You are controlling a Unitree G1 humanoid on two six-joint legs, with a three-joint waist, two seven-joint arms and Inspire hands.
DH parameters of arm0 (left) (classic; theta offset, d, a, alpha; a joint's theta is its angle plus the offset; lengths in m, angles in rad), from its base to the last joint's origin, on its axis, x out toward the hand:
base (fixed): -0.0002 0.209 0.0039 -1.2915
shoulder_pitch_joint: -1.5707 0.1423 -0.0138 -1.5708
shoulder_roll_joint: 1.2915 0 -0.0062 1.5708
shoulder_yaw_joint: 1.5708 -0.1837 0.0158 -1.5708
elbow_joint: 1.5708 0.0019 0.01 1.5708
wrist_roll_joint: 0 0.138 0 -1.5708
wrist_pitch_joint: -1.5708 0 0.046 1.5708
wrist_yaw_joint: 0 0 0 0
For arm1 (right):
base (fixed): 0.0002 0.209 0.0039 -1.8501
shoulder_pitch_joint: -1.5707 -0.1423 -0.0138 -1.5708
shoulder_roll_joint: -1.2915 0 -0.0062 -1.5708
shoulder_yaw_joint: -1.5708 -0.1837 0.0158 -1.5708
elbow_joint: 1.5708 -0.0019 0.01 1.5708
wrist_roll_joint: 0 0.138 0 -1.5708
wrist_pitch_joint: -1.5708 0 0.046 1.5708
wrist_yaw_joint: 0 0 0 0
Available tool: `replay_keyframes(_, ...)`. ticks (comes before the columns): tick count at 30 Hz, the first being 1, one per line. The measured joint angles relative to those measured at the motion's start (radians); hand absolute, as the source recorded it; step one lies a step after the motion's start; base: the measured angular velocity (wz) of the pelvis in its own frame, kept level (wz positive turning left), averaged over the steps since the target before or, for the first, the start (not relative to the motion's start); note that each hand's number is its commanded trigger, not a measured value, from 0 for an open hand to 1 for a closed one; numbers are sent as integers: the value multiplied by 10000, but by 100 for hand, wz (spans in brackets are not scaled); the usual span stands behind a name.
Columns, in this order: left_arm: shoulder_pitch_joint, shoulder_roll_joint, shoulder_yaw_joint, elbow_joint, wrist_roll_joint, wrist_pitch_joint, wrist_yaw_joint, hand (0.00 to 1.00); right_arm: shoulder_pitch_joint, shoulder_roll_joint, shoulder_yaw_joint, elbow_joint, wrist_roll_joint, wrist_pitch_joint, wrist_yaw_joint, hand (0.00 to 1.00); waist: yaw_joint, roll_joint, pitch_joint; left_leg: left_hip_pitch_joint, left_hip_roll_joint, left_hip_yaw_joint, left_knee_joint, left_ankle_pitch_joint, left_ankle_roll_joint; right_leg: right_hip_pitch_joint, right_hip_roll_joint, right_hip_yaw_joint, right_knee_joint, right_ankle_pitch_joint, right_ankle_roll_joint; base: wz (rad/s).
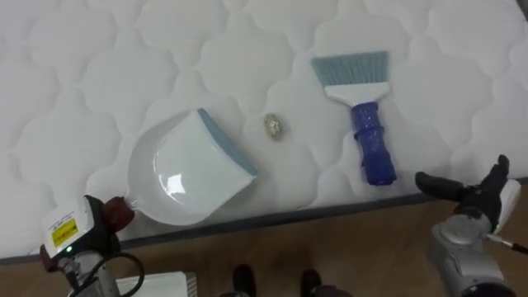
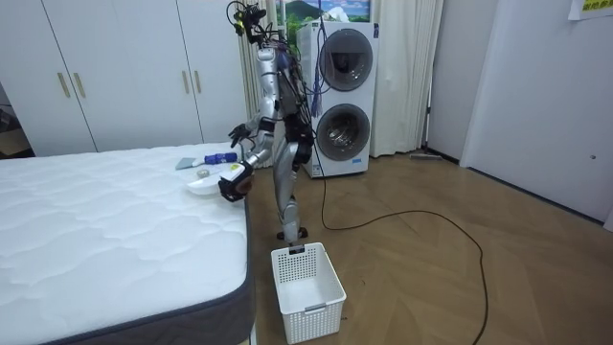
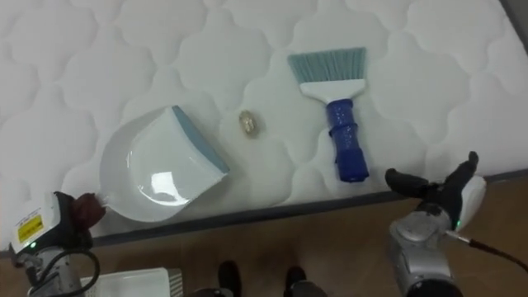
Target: Clean bed
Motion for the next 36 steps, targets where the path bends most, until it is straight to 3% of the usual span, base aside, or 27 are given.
replay_keyframes(4, -177, 0, 4, 62, 517, 172, -28, 100, -101, 12, 21, -568, -1060, 20, -169, 0, 37, -2, 2, 3, 15, 5, -6, -1, 0, 31, 13, -9, -39, 1, -1, 0)
replay_keyframes(11, -248, 14, -69, 148, 1235, 599, -283, 100, -116, 21, 824, -1041, -1363, 34, -221, 0, 119, -3, 14, 22, 29, -4, -7, -15, 7, 31, -39, -160, 95, 5, -7, 0)
replay_keyframes(14, -351, 39, -322, 153, 1233, 739, -290, 100, -167, 16, 1097, -1036, -1426, 44, -203, 0, 259, 10, 95, 13, 29, -23, -18, -21, 12, 35, -57, -245, 64, 8, -13, 1)
replay_keyframes(16, -381, 111, -446, 145, 1261, 757, -290, 100, -279, 17, 1398, -1031, -1431, 48, -40, 0, 263, 34, 147, -53, 38, -48, -22, -23, 11, 25, -64, -332, -94, 0, -24, 0)
replay_keyframes(21, -559, 311, -616, 98, 1647, 764, -315, 100, -317, 16, 1682, -918, -1439, 59, 380, 0, 290, 86, 185, -160, 26, -93, 30, -27, 22, -5, -116, -440, -40, 0, -24, 6)
replay_keyframes(30, -921, 374, -894, 63, 1749, 930, -323, 100, -772, 2, 2359, -686, -1374, 264, 958, 0, 393, 217, 265, -483, 14, -96, 260, -143, 91, -294, -296, -909, 196, -7, -14, 0)
replay_keyframes(36, -1115, 372, -990, 52, 2030, 943, -324, 100, -910, 30, 2363, -595, -1073, 398, 1655, 0, 528, 226, 270, -514, 1, -65, 312, -162, 103, -342, -379, -1052, 299, -7, -15, 1)
